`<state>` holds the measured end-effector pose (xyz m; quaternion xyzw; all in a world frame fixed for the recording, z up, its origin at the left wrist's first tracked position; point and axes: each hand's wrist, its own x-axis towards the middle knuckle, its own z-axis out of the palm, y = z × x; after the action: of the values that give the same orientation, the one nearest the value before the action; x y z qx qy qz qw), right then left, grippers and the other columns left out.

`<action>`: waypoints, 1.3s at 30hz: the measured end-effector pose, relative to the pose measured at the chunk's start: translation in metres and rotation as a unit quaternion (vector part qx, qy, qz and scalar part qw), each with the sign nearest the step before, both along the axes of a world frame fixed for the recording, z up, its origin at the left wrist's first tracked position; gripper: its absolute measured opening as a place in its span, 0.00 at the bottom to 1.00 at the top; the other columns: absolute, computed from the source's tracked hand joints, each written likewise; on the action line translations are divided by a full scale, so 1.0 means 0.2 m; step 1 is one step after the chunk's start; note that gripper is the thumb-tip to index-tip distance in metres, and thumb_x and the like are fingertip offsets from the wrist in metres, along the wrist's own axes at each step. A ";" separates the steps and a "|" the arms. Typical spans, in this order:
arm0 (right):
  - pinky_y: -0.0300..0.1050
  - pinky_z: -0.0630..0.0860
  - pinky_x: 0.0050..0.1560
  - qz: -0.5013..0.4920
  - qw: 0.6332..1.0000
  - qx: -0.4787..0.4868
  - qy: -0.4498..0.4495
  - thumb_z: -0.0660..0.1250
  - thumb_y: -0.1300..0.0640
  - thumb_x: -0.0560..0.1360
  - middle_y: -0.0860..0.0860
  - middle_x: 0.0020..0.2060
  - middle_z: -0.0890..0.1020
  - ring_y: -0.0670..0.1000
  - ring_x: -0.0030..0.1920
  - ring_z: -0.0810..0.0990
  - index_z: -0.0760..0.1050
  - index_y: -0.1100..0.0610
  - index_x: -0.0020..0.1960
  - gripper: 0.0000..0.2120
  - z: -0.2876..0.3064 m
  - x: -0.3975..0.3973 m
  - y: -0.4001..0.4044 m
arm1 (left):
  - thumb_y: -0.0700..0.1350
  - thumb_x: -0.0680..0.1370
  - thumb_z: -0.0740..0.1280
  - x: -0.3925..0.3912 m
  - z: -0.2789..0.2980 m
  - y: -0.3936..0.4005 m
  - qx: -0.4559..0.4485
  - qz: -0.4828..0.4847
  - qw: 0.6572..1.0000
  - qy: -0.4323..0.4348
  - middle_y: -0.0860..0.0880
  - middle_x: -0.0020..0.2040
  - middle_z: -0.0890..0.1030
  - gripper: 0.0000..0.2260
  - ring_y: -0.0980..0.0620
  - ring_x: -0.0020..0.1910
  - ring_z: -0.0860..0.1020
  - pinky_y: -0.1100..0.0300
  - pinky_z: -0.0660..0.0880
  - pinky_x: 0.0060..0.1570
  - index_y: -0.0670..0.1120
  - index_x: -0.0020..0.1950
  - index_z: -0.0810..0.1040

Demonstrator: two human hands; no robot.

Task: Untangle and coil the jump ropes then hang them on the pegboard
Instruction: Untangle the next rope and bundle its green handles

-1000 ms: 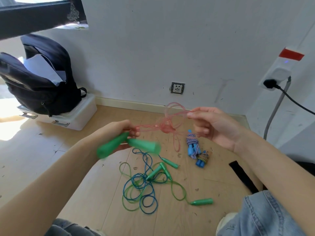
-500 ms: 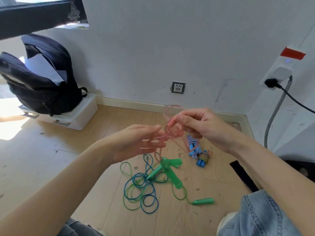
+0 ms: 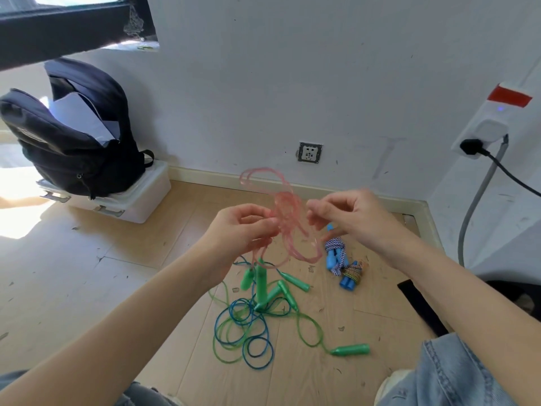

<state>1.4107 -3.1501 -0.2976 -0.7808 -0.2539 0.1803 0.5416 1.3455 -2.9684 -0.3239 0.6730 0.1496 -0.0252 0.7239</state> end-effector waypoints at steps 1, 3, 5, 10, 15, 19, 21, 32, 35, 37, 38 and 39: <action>0.41 0.80 0.36 -0.005 1.000 0.008 0.012 0.68 0.45 0.65 0.54 0.40 0.83 0.49 0.37 0.82 0.80 0.60 0.44 0.19 0.00 0.00 0.00 | 0.36 0.73 0.69 -0.01 0.00 -0.02 0.033 -0.012 0.999 -0.010 0.46 0.39 0.83 0.02 0.52 0.38 0.80 0.59 0.78 0.47 0.40 0.43 0.77; 0.41 0.80 0.34 0.007 0.999 0.001 0.034 0.70 0.46 0.64 0.54 0.40 0.83 0.49 0.37 0.82 0.78 0.62 0.47 0.20 -0.01 -0.01 0.00 | 0.38 0.72 0.71 -0.02 0.02 -0.05 0.076 -0.041 0.996 -0.031 0.45 0.40 0.83 0.03 0.49 0.39 0.79 0.58 0.77 0.46 0.40 0.43 0.78; 0.39 0.79 0.33 0.003 0.998 -0.005 0.055 0.72 0.50 0.66 0.53 0.37 0.83 0.49 0.36 0.83 0.78 0.63 0.47 0.17 -0.02 -0.02 0.01 | 0.38 0.70 0.72 -0.03 0.04 -0.07 0.112 -0.071 0.989 -0.057 0.45 0.41 0.83 0.04 0.49 0.40 0.81 0.62 0.78 0.43 0.41 0.41 0.78; 0.37 0.78 0.35 -0.075 0.983 0.061 0.156 0.72 0.65 0.68 0.55 0.35 0.84 0.49 0.35 0.83 0.78 0.62 0.44 0.06 -0.03 0.01 -0.02 | 0.37 0.70 0.71 -0.04 0.04 -0.07 0.036 -0.042 0.998 -0.039 0.42 0.42 0.83 0.07 0.49 0.43 0.83 0.62 0.80 0.44 0.41 0.38 0.73; 0.41 0.78 0.31 -0.147 0.926 0.181 0.298 0.67 0.65 0.71 0.54 0.30 0.79 0.50 0.30 0.77 0.77 0.60 0.34 0.07 -0.02 0.04 -0.06 | 0.37 0.77 0.63 0.00 0.05 0.04 -0.258 0.071 0.963 0.015 0.45 0.35 0.81 0.04 0.51 0.35 0.83 0.57 0.81 0.39 0.40 0.42 0.71; 0.44 0.80 0.31 -0.148 0.885 0.249 0.363 0.60 0.66 0.76 0.56 0.30 0.77 0.52 0.28 0.79 0.75 0.63 0.34 0.13 -0.01 0.04 -0.06 | 0.39 0.78 0.61 0.02 0.05 0.09 -0.227 0.091 0.967 0.064 0.49 0.28 0.71 0.07 0.54 0.26 0.72 0.63 0.78 0.30 0.41 0.41 0.71; 0.45 0.81 0.33 -0.125 0.884 0.274 0.358 0.59 0.67 0.76 0.56 0.29 0.79 0.52 0.29 0.80 0.73 0.64 0.40 0.08 0.00 0.03 -0.05 | 0.41 0.77 0.64 0.01 0.04 0.07 -0.128 0.046 0.987 0.080 0.49 0.34 0.70 0.05 0.54 0.29 0.69 0.64 0.76 0.30 0.40 0.50 0.73; 0.40 0.81 0.37 -0.136 0.910 0.230 0.318 0.61 0.72 0.73 0.56 0.35 0.84 0.50 0.35 0.83 0.77 0.65 0.43 0.07 -0.03 -0.01 0.01 | 0.52 0.69 0.70 -0.02 0.03 -0.04 0.133 -0.167 0.977 0.019 0.55 0.44 0.84 0.08 0.62 0.47 0.79 0.61 0.70 0.52 0.49 0.40 0.82; 0.47 0.80 0.52 -0.067 0.883 0.253 0.390 0.55 0.71 0.77 0.60 0.47 0.83 0.55 0.48 0.83 0.76 0.68 0.53 0.12 -0.04 -0.02 0.02 | 0.48 0.68 0.69 -0.02 0.03 -0.04 -0.017 -0.118 0.993 0.008 0.48 0.42 0.83 0.07 0.53 0.45 0.82 0.60 0.78 0.44 0.45 0.39 0.77; 0.51 0.75 0.59 -0.025 0.902 0.208 0.377 0.56 0.70 0.76 0.58 0.55 0.81 0.54 0.56 0.80 0.73 0.64 0.61 0.15 -0.04 -0.03 0.02 | 0.45 0.73 0.67 -0.02 0.04 -0.05 -0.074 -0.063 0.995 0.004 0.47 0.40 0.83 0.05 0.51 0.42 0.83 0.60 0.80 0.39 0.44 0.39 0.75; 0.51 0.74 0.60 -0.014 0.920 0.162 0.356 0.59 0.68 0.76 0.57 0.58 0.80 0.53 0.58 0.79 0.71 0.62 0.63 0.16 -0.05 -0.04 0.02 | 0.43 0.75 0.66 -0.02 0.05 -0.04 -0.078 -0.038 0.996 0.001 0.48 0.39 0.83 0.05 0.52 0.40 0.83 0.61 0.80 0.38 0.44 0.40 0.74; 0.51 0.75 0.58 -0.003 0.935 0.111 0.336 0.62 0.66 0.75 0.56 0.58 0.80 0.53 0.58 0.79 0.70 0.60 0.64 0.17 -0.06 -0.05 0.03 | 0.42 0.76 0.65 -0.03 0.05 -0.04 -0.080 -0.018 0.997 -0.003 0.49 0.38 0.83 0.05 0.53 0.38 0.83 0.62 0.80 0.36 0.43 0.41 0.74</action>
<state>1.4006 -3.1449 -0.3102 -0.6104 -0.0730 0.4007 0.6793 1.3404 -2.9769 -0.3133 0.6153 0.1325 -0.0484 0.7756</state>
